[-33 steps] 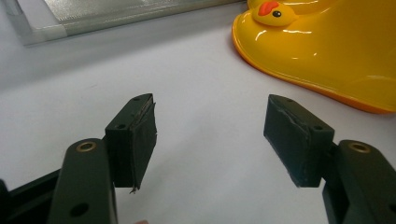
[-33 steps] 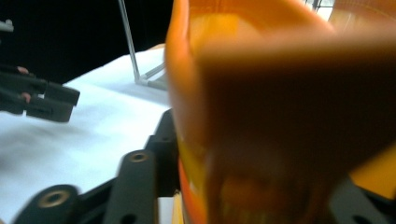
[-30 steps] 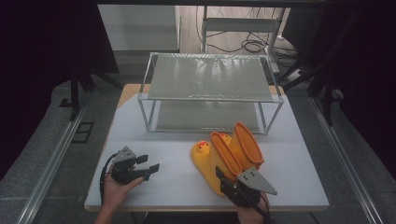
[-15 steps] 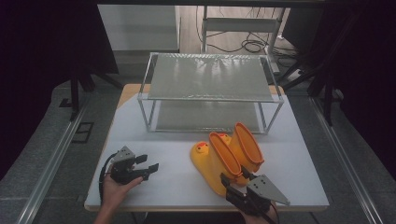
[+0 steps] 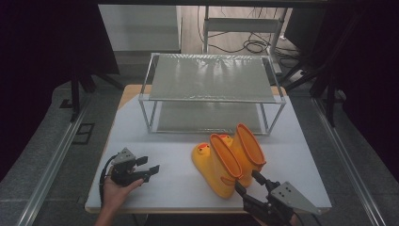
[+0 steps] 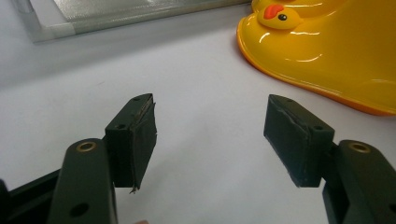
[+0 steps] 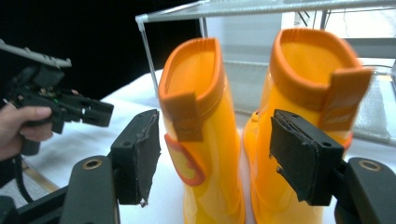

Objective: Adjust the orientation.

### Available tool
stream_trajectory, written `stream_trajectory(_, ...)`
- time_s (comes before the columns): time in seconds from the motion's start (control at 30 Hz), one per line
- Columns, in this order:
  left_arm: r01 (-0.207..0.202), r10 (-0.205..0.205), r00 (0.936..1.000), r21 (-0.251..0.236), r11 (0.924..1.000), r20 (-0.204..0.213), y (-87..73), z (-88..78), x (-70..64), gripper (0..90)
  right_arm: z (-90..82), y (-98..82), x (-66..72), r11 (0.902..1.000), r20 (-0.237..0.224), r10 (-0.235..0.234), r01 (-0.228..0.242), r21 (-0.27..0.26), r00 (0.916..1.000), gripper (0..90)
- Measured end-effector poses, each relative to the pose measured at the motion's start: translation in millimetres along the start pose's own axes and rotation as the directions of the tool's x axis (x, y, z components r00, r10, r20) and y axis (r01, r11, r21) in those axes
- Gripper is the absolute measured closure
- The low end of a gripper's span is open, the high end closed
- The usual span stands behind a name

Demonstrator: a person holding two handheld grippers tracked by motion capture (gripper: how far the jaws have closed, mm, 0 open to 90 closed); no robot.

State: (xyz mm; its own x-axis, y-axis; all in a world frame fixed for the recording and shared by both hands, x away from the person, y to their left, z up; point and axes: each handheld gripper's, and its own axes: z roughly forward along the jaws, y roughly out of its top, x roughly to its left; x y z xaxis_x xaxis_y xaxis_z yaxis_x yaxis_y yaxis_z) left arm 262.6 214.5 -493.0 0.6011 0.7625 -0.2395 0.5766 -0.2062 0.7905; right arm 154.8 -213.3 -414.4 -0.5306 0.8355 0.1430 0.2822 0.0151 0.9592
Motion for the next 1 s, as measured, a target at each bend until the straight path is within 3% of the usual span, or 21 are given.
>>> stream_trajectory(0.3,-0.009,0.009,1.0,0.001,1.0,0.003,0.3,0.1,-0.4,34.1,-13.0,11.1,-11.3,0.9972,-0.071,0.063,-0.066,-0.036,0.9955,32.8)
stream_trajectory(0.5,-0.015,0.015,0.9999,0.007,0.9999,0.006,-0.4,1.7,-2.0,34.1,-24.7,24.2,-20.2,0.9972,-0.071,0.054,-0.058,-0.048,0.996,32.8)
stream_trajectory(0.77,-0.009,0.009,1.0,0.001,1.0,0.004,0.1,-0.6,-1.5,34.0,-17.5,47.4,-46.5,0.9963,-0.101,0.086,-0.086,0.006,0.9912,32.0)
stream_trajectory(1.0,0.001,-0.001,1.0,-0.007,1.0,0.0,0.1,-3.5,-1.3,34.0,-6.0,58.4,-56.4,0.9967,-0.106,0.07,-0.064,0.05,0.9919,31.5)
